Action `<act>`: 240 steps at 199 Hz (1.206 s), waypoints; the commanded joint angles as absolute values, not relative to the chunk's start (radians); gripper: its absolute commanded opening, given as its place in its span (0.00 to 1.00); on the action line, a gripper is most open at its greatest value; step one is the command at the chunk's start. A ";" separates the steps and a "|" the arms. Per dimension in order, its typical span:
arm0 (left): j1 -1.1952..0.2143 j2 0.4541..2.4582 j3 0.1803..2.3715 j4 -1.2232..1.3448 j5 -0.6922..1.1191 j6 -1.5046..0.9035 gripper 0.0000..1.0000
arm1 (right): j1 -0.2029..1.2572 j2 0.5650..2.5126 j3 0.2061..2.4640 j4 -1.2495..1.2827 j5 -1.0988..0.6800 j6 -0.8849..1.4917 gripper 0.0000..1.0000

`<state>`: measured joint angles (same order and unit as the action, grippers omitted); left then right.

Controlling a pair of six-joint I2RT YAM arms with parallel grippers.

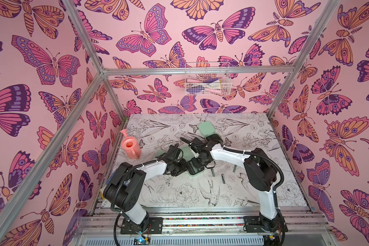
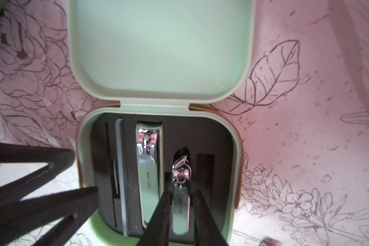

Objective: Organize nail clipper sets
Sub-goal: Place the nail clipper in the storage box.

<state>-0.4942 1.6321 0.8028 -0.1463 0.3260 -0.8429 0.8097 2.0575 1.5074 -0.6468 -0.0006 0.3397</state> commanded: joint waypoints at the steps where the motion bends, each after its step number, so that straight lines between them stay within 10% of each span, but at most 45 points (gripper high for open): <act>1: -0.499 1.665 0.779 -0.166 0.331 -0.844 0.53 | 0.819 2.090 1.524 -0.666 -0.002 0.340 0.22; 240: -0.499 1.672 0.775 -0.160 0.332 -0.845 0.53 | 0.824 2.056 1.412 -0.530 0.018 0.423 0.11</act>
